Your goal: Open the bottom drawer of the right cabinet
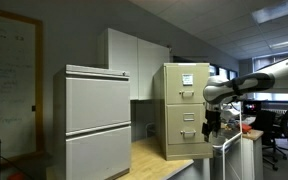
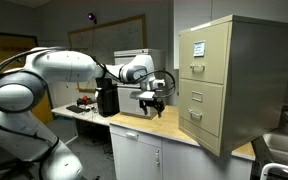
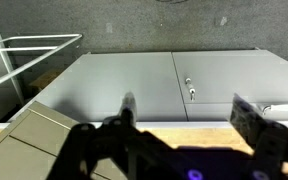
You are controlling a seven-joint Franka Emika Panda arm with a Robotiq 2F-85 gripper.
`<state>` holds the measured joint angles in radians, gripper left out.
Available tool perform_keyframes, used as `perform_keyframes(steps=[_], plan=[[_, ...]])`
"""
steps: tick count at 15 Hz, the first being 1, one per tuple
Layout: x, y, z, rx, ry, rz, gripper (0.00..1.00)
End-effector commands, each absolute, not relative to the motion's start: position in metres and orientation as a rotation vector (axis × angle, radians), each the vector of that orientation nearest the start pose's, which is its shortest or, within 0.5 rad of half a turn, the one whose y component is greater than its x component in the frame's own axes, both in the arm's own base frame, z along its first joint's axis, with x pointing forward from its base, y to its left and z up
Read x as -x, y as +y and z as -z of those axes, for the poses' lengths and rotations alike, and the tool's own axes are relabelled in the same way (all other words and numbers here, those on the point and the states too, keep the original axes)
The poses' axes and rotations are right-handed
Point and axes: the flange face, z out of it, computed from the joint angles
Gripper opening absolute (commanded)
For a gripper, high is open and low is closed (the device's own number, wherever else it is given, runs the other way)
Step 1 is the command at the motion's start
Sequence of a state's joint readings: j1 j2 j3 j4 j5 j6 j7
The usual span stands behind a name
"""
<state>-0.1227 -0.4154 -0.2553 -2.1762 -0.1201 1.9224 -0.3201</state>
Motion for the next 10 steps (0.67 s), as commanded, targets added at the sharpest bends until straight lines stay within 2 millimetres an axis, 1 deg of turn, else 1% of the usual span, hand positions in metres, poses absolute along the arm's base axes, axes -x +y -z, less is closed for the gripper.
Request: perform_keyframes(steps=[1,4,7,9,10], plan=[[-0.408,-0.187,-0.566,3.197,0.019,0.219,1.0],[-0.413,-0.184,-0.564,3.194,0.013,0.217,1.0],[-0.418,-0.188,-0.562,3.194,0.032,0.222,1.0],[-0.428,-0.194,-0.563,3.204,0.061,0.244,1.0],[-0.435,-0.199,-0.567,3.189,0.078,0.294,1.0]])
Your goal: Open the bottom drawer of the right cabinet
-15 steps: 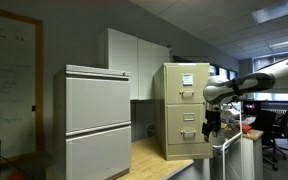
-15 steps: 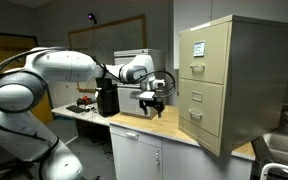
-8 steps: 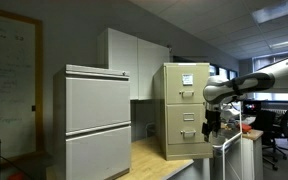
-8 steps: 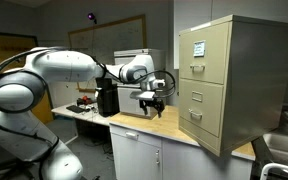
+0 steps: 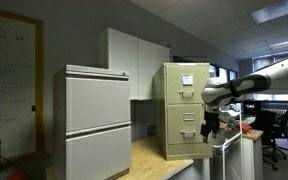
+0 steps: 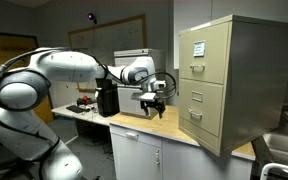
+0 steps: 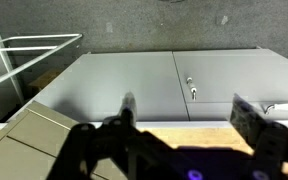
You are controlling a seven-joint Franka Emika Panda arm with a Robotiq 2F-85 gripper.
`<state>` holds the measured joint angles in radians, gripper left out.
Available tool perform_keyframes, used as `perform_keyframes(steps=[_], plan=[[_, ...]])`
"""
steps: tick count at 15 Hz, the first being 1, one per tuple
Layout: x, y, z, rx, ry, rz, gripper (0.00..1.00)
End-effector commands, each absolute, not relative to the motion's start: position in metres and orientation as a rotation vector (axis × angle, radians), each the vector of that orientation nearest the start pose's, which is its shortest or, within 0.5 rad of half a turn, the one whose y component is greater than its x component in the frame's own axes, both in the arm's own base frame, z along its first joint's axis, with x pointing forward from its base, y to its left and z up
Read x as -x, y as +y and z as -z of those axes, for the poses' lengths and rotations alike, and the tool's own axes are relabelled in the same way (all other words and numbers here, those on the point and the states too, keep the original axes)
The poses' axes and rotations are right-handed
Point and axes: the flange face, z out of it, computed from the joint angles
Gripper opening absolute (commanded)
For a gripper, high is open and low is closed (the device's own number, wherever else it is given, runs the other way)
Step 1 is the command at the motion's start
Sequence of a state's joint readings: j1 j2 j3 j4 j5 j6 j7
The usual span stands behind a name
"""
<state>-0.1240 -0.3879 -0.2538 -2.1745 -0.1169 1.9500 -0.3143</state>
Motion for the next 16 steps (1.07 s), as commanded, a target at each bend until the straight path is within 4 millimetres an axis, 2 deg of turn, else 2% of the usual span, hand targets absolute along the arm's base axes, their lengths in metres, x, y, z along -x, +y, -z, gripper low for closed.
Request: perform_keyframes(steps=[1,5,9,13,16], plan=[[-0.443,-0.204,-0.57,3.183,0.102,0.339,1.0],[-0.482,-0.232,-0.58,3.101,0.228,0.527,1.0],[-0.52,-0.26,-0.581,2.928,0.374,0.697,1.0],[-0.546,-0.281,-0.567,2.768,0.482,0.759,1.0],[-0.552,-0.299,-0.551,2.666,0.572,0.778,1.0]])
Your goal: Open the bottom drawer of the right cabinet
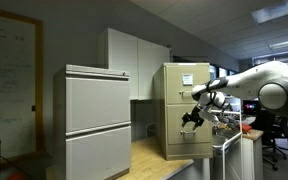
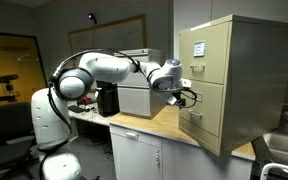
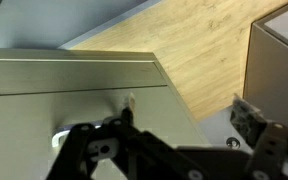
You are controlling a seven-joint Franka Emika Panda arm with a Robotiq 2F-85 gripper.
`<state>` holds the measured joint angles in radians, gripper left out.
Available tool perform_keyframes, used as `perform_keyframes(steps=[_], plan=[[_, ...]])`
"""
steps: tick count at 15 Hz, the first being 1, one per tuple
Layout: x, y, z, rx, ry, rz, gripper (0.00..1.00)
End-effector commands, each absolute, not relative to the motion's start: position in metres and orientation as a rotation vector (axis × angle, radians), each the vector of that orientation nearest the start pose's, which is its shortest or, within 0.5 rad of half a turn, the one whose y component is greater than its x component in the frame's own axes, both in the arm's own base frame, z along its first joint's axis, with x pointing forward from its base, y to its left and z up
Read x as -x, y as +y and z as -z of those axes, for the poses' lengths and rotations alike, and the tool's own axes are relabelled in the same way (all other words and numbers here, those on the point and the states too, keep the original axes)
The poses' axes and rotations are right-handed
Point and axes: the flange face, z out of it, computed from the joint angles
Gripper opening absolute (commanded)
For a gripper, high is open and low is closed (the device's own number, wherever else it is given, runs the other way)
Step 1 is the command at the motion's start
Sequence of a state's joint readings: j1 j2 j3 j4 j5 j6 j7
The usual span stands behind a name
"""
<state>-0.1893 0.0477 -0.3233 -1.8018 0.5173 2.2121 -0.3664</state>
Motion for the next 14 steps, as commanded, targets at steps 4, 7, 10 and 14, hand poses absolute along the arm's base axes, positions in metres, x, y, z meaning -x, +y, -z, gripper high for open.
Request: perform_keyframes(steps=[4,7,10,14], plan=[[-0.548,-0.325,-0.531,2.537,0.724,0.808,1.0],[-0.547,-0.342,-0.521,2.45,0.834,0.84,1.0],[-0.55,-0.353,-0.512,2.405,0.918,0.848,1.0],[-0.554,-0.365,-0.492,2.371,1.038,0.807,1.0]])
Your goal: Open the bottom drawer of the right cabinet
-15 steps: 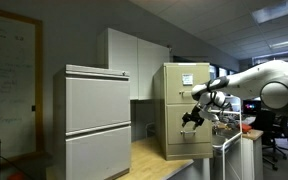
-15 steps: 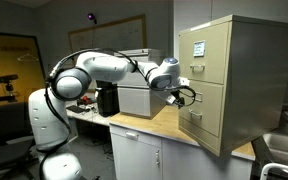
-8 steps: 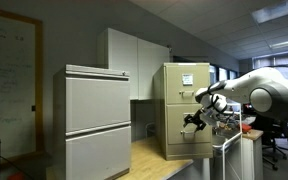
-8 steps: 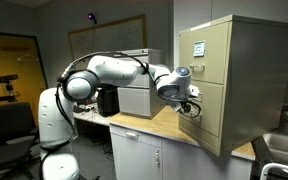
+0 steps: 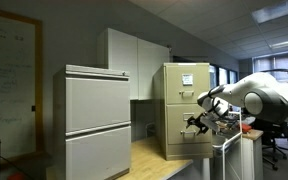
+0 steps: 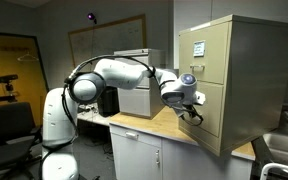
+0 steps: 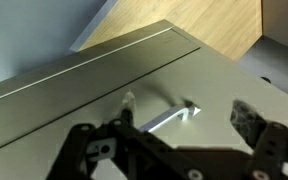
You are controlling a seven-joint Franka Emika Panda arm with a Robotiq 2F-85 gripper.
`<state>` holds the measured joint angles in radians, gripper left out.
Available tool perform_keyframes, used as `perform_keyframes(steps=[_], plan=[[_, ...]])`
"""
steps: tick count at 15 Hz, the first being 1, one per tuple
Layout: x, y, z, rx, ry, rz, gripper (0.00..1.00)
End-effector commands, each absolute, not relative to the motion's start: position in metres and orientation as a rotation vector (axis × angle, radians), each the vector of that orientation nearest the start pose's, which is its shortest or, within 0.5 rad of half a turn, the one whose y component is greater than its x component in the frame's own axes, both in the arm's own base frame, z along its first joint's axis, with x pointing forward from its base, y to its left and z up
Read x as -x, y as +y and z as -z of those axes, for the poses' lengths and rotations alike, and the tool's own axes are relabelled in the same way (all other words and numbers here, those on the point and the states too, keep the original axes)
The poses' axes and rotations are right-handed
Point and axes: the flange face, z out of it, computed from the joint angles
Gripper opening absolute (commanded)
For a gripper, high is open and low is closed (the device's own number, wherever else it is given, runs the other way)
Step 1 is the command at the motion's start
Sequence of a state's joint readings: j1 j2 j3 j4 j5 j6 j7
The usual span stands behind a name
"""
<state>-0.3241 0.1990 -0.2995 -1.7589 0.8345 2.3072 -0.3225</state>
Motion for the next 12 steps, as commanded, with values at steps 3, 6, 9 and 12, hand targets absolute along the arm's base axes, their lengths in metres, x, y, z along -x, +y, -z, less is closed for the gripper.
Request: perform_keyframes(steps=[3,6,9,12], plan=[[-0.555,-0.374,-0.474,2.309,1.154,0.757,1.0],[-0.554,-0.387,-0.466,2.219,1.304,0.7,1.0],[-0.552,-0.398,-0.467,2.13,1.425,0.668,1.0],[-0.553,-0.404,-0.476,2.046,1.504,0.659,1.0]])
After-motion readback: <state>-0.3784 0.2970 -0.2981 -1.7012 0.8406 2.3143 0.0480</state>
